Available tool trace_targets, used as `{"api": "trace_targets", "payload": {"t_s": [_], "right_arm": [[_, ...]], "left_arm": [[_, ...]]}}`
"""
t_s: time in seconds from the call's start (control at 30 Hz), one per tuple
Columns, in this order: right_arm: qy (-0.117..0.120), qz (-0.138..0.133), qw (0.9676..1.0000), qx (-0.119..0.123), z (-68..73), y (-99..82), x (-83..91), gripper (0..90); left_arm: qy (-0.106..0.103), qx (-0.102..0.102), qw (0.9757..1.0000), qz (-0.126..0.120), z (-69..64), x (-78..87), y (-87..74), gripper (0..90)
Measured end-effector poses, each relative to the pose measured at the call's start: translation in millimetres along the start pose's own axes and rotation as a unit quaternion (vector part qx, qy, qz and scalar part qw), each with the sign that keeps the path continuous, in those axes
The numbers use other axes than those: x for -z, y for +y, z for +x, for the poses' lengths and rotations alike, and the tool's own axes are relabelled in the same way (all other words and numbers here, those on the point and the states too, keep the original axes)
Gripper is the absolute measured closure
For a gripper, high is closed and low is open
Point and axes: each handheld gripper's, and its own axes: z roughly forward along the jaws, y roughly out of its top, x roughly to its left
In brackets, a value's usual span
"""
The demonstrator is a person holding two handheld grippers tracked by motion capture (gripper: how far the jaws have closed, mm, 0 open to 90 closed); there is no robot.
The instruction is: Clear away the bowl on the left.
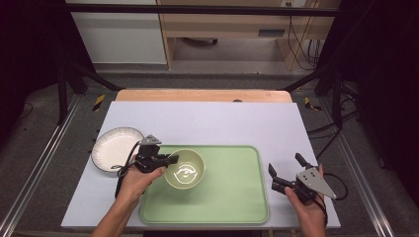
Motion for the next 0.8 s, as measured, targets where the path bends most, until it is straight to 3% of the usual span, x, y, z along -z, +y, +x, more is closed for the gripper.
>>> {"api": "trace_targets", "payload": {"t_s": [0.8], "right_arm": [[-0.001, 0.002, 1.0, -0.003, -1.3, -0.8, -0.5, 5.4]], "left_arm": [[-0.025, -0.008, 0.9995, 0.019, -19.9, -18.7, -6.2, 82.0]]}}
